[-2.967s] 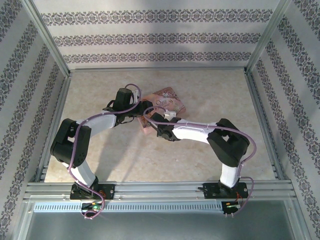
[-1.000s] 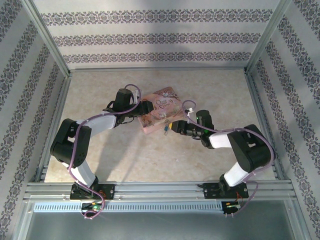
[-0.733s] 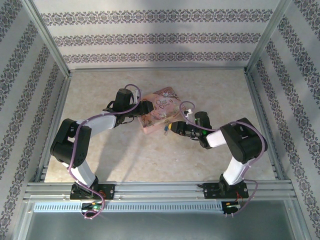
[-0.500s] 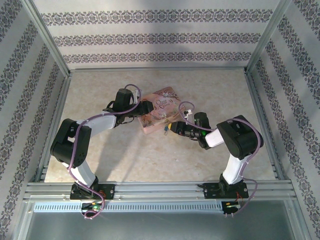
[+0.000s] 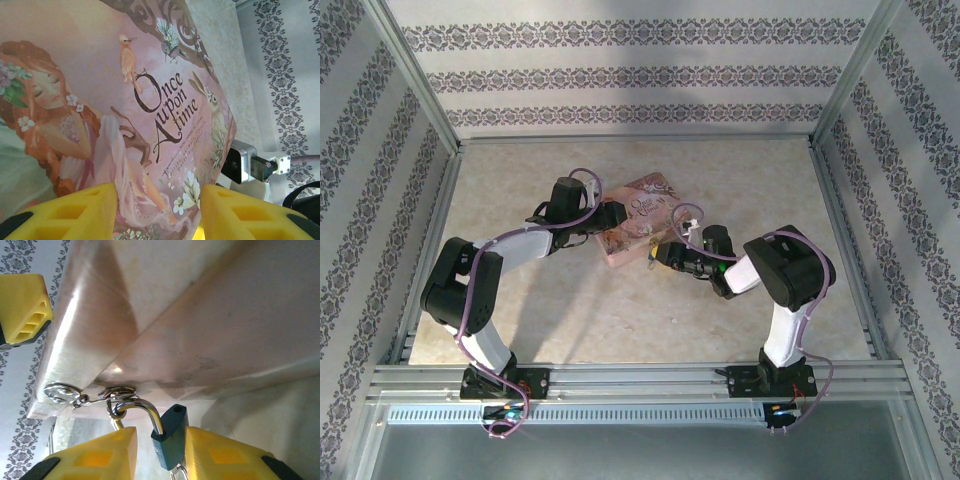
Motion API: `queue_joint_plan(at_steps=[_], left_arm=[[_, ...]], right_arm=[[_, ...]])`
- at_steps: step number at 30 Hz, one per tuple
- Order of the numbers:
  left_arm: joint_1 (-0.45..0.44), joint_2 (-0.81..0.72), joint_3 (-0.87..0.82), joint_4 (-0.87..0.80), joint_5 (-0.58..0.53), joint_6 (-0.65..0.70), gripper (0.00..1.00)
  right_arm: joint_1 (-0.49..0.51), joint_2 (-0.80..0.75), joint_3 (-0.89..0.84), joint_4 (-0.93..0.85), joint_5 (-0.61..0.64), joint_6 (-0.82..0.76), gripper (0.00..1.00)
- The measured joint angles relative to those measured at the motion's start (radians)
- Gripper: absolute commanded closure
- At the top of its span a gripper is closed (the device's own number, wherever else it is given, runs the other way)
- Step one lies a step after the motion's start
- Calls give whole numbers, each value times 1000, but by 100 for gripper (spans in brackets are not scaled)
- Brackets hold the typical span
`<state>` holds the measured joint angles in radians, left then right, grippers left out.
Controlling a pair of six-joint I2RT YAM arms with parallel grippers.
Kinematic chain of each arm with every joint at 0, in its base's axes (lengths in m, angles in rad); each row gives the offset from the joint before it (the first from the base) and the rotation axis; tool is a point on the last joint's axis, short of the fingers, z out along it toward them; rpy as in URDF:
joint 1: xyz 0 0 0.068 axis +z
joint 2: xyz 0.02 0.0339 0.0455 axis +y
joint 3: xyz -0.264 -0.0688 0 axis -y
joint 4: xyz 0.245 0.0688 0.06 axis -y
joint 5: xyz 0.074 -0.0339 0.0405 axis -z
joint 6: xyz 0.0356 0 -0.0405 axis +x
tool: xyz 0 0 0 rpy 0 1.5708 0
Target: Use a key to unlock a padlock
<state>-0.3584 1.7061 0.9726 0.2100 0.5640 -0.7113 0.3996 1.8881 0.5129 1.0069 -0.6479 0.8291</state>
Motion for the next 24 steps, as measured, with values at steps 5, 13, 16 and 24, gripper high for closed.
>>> queue_joint_plan(at_steps=[5, 13, 16, 24], left_arm=[[0, 0, 0, 0, -1, 0, 52], [0, 0, 0, 0, -8, 0, 52], [0, 0, 0, 0, -8, 0, 52], [0, 0, 0, 1, -8, 0, 52]], right_arm=[[16, 11, 11, 18, 17, 14, 73], [37, 35, 18, 44, 60, 41, 80], [38, 37, 18, 46, 76, 55, 73], [55, 40, 2, 97, 115, 67, 66]])
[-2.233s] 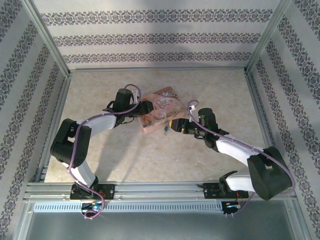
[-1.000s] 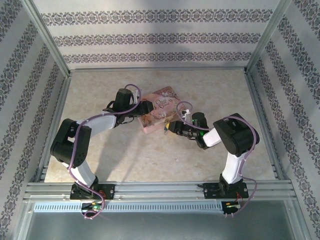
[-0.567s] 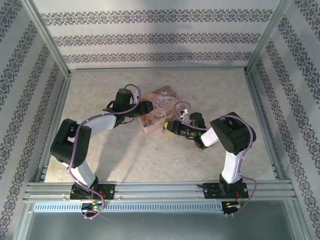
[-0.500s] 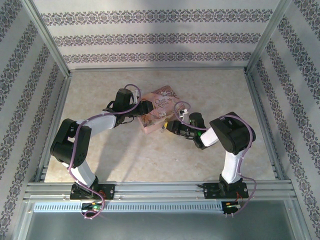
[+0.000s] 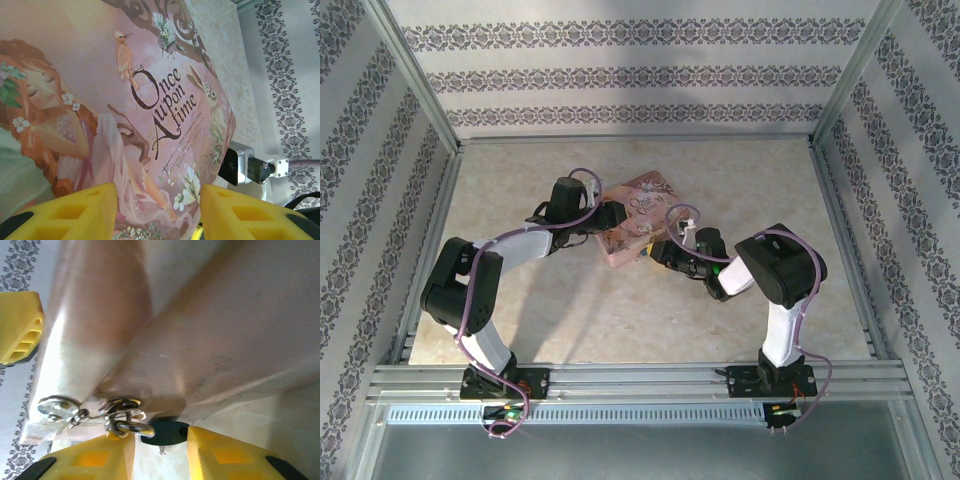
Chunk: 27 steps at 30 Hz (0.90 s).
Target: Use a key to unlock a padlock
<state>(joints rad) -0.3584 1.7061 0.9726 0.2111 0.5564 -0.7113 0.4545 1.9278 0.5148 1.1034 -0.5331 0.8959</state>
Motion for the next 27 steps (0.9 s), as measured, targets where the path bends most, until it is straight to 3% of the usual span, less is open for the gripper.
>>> queue_joint_plan(at_steps=[6, 14, 27], left_arm=[[0, 0, 0, 0, 0, 0, 52], [0, 0, 0, 0, 0, 0, 52], [0, 0, 0, 0, 0, 0, 52]], right_arm=[[-11, 0, -38, 89, 9, -4, 65], [-53, -1, -86, 163, -26, -31, 54], [-54, 44, -27, 196, -75, -38, 52]])
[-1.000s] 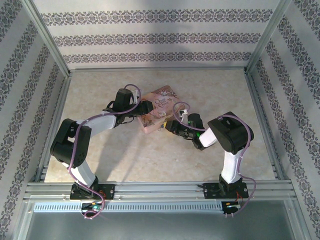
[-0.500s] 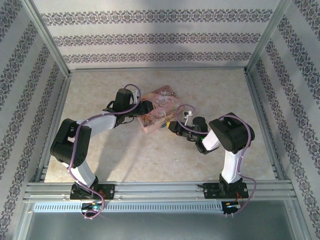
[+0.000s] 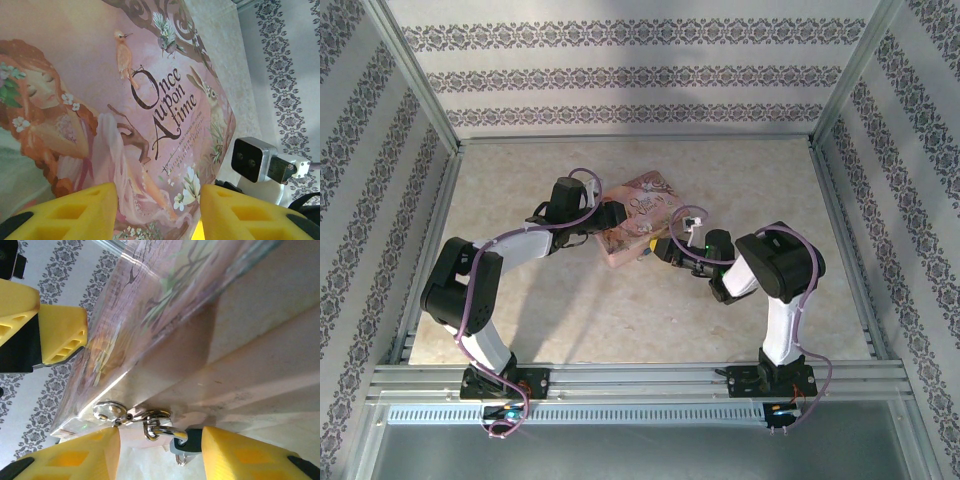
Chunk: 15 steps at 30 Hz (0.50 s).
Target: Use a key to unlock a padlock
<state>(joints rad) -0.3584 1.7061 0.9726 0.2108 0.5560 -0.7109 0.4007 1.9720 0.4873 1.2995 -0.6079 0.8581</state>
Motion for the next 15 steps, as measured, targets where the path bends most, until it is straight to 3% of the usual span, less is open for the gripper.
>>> queue_joint_plan(at_steps=[9, 15], left_arm=[[0, 0, 0, 0, 0, 0, 52], [0, 0, 0, 0, 0, 0, 52]], right_arm=[[-5, 39, 24, 24, -55, 3, 54], [-5, 39, 25, 37, -72, 2, 61]])
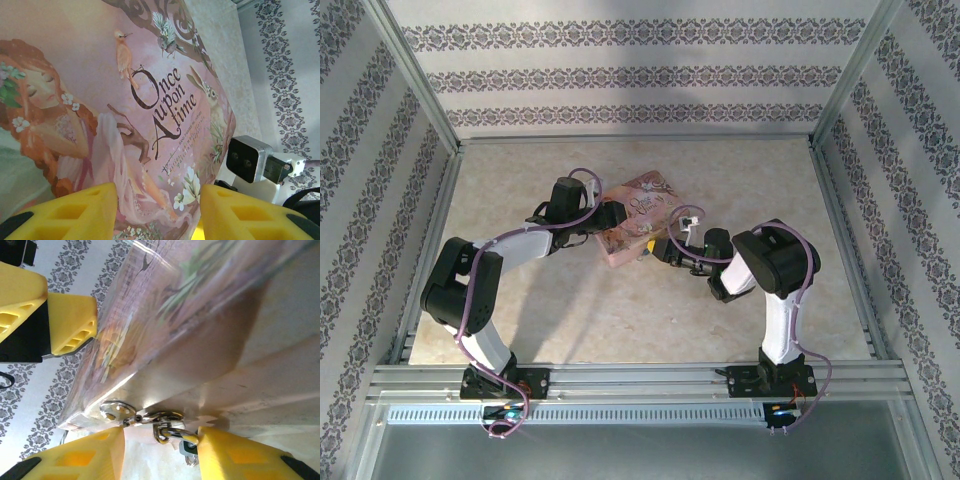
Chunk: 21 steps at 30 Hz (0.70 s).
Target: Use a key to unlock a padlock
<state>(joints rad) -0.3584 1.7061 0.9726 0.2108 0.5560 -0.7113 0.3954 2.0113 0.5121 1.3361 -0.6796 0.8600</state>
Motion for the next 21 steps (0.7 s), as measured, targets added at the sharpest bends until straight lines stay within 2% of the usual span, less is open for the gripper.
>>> queue_joint_plan(at_steps=[9, 21], left_arm=[[0, 0, 0, 0, 0, 0, 52], [0, -1, 0, 0, 0, 0, 52]], right_arm=[[0, -9, -17, 0, -3, -7, 68], [0, -13, -30, -13, 6, -22, 87]])
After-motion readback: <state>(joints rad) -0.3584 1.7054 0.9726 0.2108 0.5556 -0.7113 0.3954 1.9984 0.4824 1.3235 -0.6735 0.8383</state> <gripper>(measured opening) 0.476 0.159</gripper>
